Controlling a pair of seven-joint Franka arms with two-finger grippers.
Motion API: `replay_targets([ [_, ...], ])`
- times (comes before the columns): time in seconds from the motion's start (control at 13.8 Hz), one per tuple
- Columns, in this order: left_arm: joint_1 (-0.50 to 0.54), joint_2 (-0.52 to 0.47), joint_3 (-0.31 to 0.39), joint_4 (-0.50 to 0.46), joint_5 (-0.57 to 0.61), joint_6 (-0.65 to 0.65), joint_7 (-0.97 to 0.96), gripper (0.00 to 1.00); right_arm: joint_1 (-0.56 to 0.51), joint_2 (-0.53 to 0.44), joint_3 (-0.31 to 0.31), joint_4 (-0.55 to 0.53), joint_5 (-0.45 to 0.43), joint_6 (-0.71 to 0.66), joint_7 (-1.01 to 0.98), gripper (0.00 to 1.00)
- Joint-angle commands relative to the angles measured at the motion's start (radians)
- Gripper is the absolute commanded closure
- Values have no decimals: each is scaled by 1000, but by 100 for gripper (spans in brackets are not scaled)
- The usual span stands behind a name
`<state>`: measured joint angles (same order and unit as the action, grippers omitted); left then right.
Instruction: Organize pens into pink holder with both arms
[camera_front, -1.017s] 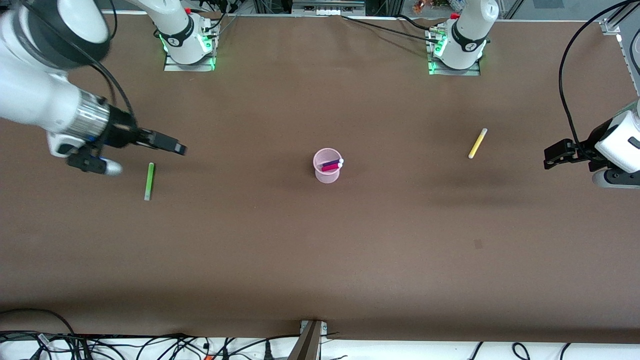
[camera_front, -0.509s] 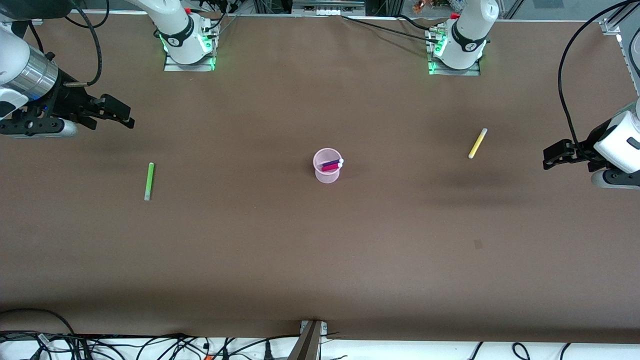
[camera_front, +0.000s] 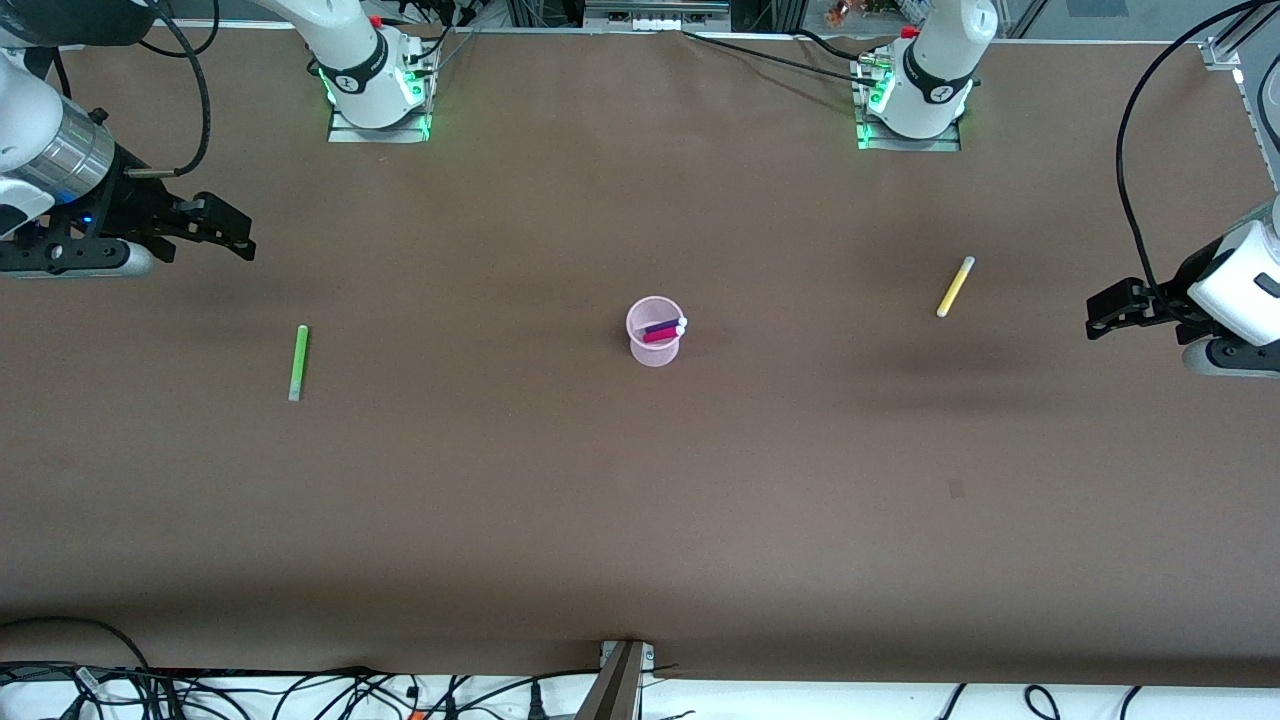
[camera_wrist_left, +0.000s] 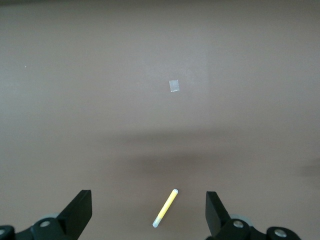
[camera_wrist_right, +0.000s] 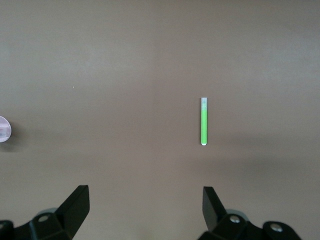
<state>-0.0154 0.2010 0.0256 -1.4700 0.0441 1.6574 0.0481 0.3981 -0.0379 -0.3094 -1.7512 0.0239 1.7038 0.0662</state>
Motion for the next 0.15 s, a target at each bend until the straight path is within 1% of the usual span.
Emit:
replay_targets([
  [0.0,-5,12,5,31,-15,-13,24,0,8,3,-7,12,-13,-3,-28,0],
  [0.07,-5,12,5,31,-15,-11,24,0,8,3,-7,12,-9,-3,-26,0],
])
